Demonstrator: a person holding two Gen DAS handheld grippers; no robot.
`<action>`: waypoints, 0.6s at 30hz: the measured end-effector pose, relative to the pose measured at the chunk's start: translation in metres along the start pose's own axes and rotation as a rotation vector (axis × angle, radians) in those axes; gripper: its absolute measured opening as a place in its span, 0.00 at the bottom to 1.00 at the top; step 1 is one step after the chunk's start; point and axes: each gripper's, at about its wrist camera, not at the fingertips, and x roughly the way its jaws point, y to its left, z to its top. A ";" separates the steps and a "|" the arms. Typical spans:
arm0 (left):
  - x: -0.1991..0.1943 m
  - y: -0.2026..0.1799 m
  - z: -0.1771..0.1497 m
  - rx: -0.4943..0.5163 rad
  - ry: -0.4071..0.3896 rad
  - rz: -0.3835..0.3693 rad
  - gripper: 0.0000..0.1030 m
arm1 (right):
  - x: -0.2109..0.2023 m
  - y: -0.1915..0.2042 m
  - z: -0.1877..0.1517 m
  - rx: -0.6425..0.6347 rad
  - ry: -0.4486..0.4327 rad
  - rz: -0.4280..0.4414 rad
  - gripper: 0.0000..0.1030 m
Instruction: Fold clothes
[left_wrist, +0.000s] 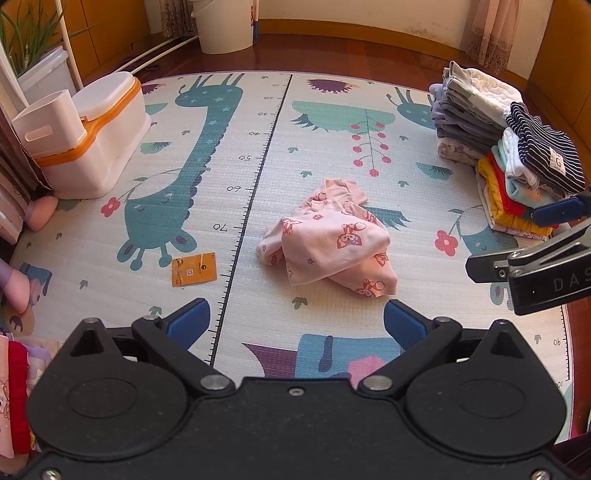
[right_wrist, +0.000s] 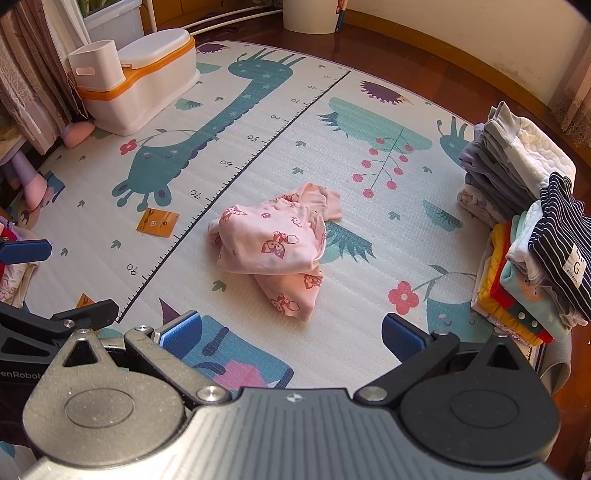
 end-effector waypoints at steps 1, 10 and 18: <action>0.000 0.000 0.000 -0.001 0.000 0.000 0.99 | 0.000 0.000 0.000 -0.001 0.000 -0.001 1.00; 0.001 -0.001 0.000 0.001 0.001 -0.001 0.99 | 0.000 0.001 -0.001 -0.002 -0.001 -0.005 1.00; 0.002 -0.004 0.000 0.006 0.000 0.003 0.99 | 0.000 0.002 -0.001 -0.004 -0.002 -0.008 1.00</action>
